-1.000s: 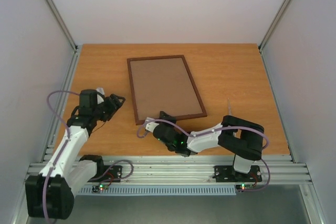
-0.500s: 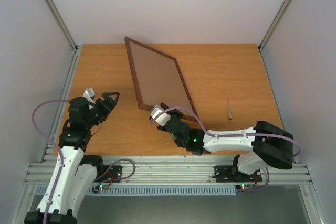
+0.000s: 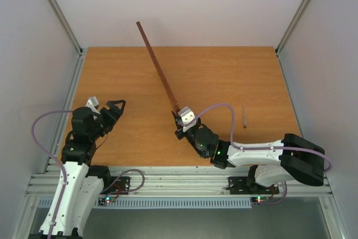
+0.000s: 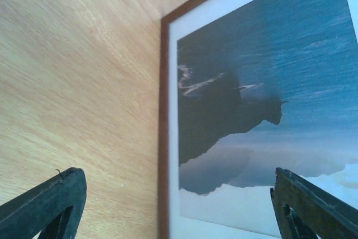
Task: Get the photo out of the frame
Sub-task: Turn over the photo frame at the center of the board.
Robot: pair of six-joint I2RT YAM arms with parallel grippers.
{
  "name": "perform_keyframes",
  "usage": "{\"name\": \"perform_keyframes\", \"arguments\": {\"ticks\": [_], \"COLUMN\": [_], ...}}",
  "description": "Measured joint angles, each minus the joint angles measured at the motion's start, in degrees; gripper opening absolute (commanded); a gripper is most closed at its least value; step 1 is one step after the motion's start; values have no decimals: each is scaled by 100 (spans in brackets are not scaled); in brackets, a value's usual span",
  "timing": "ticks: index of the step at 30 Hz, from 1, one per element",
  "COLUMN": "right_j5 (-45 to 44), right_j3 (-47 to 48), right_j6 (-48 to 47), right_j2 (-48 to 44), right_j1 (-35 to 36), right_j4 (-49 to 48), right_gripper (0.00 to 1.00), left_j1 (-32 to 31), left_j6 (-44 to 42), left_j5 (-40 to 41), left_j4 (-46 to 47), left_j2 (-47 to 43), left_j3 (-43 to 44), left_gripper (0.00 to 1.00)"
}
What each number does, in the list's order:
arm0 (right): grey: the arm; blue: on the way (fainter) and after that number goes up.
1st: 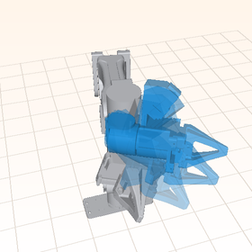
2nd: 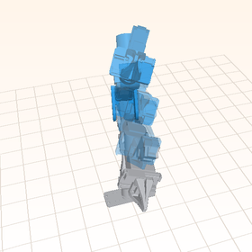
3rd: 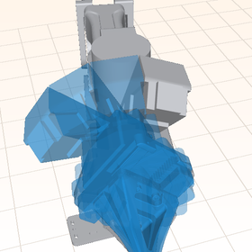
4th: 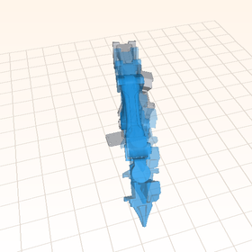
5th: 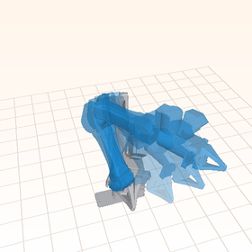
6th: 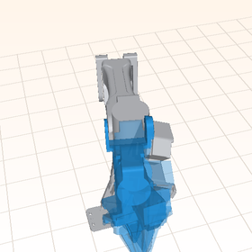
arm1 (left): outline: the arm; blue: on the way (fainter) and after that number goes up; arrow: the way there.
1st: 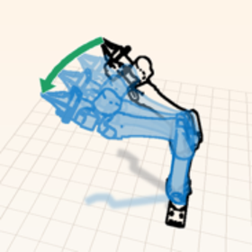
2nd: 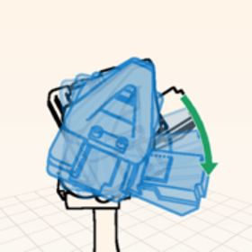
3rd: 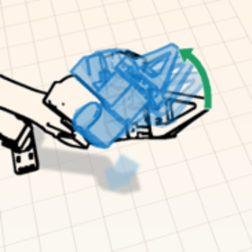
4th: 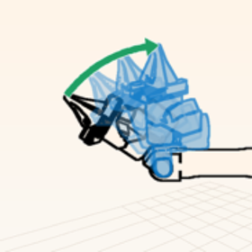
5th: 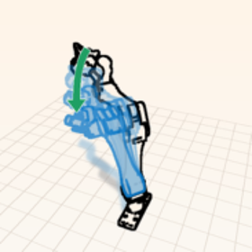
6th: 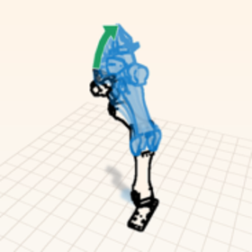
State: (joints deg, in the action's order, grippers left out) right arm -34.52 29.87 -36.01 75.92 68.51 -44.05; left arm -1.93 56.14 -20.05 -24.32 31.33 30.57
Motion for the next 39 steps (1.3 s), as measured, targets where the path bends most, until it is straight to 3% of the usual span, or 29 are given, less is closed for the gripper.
{"name": "perform_keyframes", "arguments": {"ticks": [7, 18, 25, 32, 35, 39], "right_j5": [-28, -1193, -1617, -1753, -1755, -1672], "right_j3": [-468, -1233, -1574, -1733, -1742, -1812], "right_j6": [1290, 3794, 5281, 7200, 7882, 8498], "right_j2": [109, 693, 772, 874, 1058, 1368], "right_j1": [-87, -129, -136, -162, -173, -203], "right_j4": [-973, -2555, -2544, -1923, -1836, -1486], "right_gripper": [1, 1, 3, 14, 24, 29], "left_j1": [0, 0, 0, 0, 0, 0], "left_j6": [70, 160, 214, 234, 245, 260], "left_j5": [57, 107, 107, 107, 107, 109], "left_j4": [-61, -192, -254, -295, -304, -326], "left_j2": [-133, -286, -297, -350, -372, -389], "left_j3": [-83, -125, -149, -168, -199, -236], "left_gripper": [91, 91, 91, 92, 91, 91]}}
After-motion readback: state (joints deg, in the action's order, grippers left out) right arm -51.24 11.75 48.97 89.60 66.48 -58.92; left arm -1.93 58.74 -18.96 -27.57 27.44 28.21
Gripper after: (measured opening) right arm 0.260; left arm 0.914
